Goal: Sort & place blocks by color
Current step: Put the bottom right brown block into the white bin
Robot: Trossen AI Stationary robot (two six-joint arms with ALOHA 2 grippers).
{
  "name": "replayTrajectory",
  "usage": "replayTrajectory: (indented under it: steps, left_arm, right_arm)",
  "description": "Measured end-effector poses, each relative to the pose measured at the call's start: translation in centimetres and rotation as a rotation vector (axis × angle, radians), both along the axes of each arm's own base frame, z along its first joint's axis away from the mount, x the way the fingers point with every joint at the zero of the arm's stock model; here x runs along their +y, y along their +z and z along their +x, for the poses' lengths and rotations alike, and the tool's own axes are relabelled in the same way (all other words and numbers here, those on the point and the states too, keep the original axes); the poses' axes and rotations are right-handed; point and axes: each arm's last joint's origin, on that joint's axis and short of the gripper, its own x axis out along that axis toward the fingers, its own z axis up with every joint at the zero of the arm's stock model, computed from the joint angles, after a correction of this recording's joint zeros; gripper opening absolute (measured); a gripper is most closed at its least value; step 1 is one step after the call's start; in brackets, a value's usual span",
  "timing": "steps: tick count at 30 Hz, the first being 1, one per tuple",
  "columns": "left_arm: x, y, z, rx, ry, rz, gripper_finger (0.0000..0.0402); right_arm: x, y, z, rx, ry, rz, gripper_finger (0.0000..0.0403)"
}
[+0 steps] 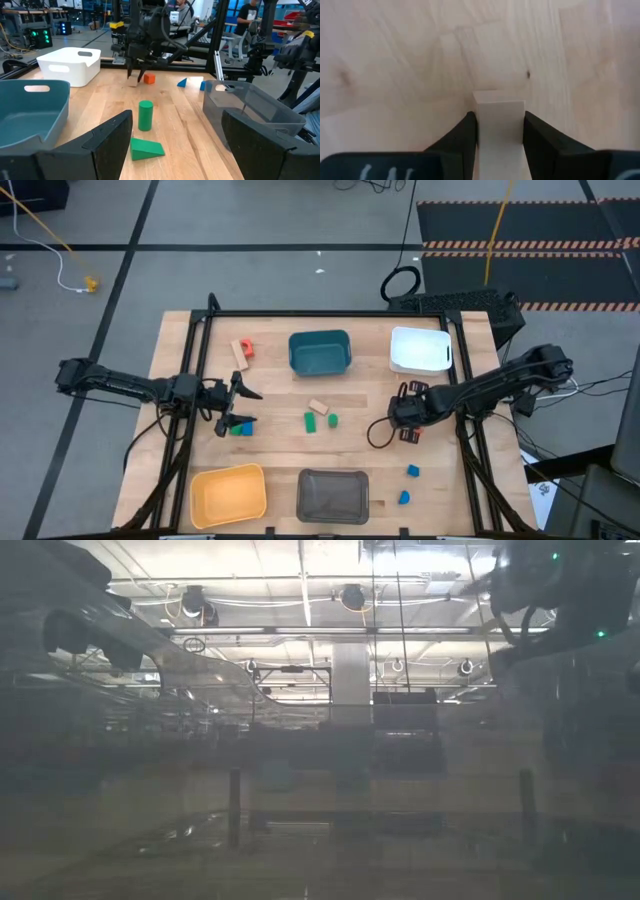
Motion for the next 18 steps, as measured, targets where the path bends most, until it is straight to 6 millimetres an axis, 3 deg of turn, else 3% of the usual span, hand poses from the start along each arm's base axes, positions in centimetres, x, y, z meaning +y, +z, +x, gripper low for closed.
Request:
replayTrajectory:
  steps: [9,14,18]
  left_arm:
    - [0.0,0.0,0.0,0.0,0.0,0.0,0.0308]
    - [0.0,0.0,0.0,0.0,0.0,0.0,0.0308]
    - [0.0,0.0,0.0,0.0,0.0,0.0,0.0308]
  right_arm:
    - [-1.2,2.6,-0.2,-0.26,-0.128,-0.209,0.011]
    - [-3.1,4.5,-0.3,-0.436,-0.272,-0.448,0.011]
    - [-5.1,5.4,-0.8,-0.435,-0.324,-0.581,0.011]
